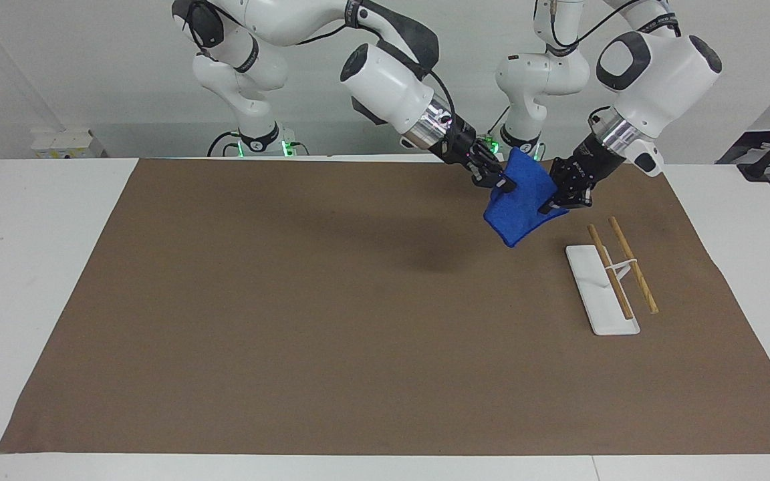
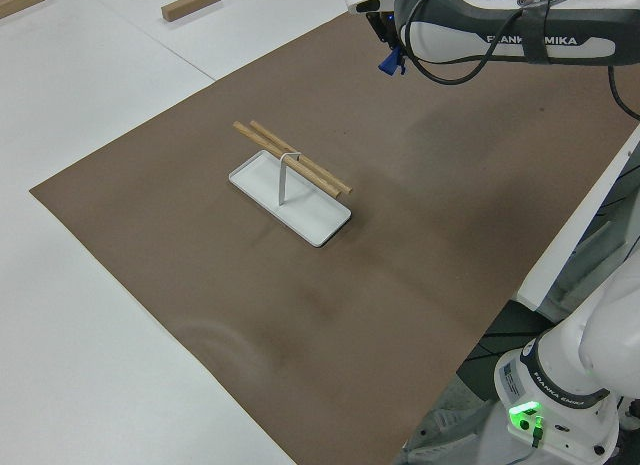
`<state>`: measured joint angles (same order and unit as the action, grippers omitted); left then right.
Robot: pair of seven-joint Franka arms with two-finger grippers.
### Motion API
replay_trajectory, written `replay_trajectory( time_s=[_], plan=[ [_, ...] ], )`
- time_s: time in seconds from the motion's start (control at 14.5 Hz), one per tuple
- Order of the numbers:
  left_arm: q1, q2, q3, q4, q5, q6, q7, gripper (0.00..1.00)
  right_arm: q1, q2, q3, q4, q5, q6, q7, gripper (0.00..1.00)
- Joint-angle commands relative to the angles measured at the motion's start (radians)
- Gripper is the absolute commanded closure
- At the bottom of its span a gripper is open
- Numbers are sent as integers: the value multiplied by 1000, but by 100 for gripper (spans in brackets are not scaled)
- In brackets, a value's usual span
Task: Right arm passes towel to left arm to hang
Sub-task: 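Grasp the towel with the left gripper beside the right gripper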
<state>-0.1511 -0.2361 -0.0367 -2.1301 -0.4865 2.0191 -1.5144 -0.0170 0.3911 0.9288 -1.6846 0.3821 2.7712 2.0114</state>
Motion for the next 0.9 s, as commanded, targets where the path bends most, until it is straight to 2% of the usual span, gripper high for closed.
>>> replay_trajectory(
  time_s=[0.0, 0.21, 0.28, 0.34, 0.41, 0.48, 0.69, 0.83],
  plan=[
    [-15, -20, 6, -25, -11, 18, -1, 100, -1, 18, 15, 16, 12, 18, -3, 100],
    [-13, -19, 8, -22, -9, 21, 3, 100, -1, 20, 15, 16, 12, 16, -5, 99],
    [-15, -17, 8, -19, -9, 23, 5, 100, -1, 18, 15, 16, 14, 18, -5, 96],
    [-13, -14, 8, -18, -9, 24, 11, 100, -4, 20, 15, 16, 15, 16, -3, 84],
    [-13, -14, 8, -18, -9, 26, 13, 100, -6, 20, 15, 16, 15, 16, -3, 47],
    [-13, -14, 8, -18, -7, 27, 16, 100, -3, 17, 13, 16, 14, 18, -11, 0],
    [-13, -11, 8, -11, -3, 44, 51, 100, -4, -1, -1, 16, 6, 16, -23, 0],
    [-12, 6, 9, 1, -3, 76, 94, 100, 5, -50, -42, -1, 1, 15, -139, 0]
  ],
)
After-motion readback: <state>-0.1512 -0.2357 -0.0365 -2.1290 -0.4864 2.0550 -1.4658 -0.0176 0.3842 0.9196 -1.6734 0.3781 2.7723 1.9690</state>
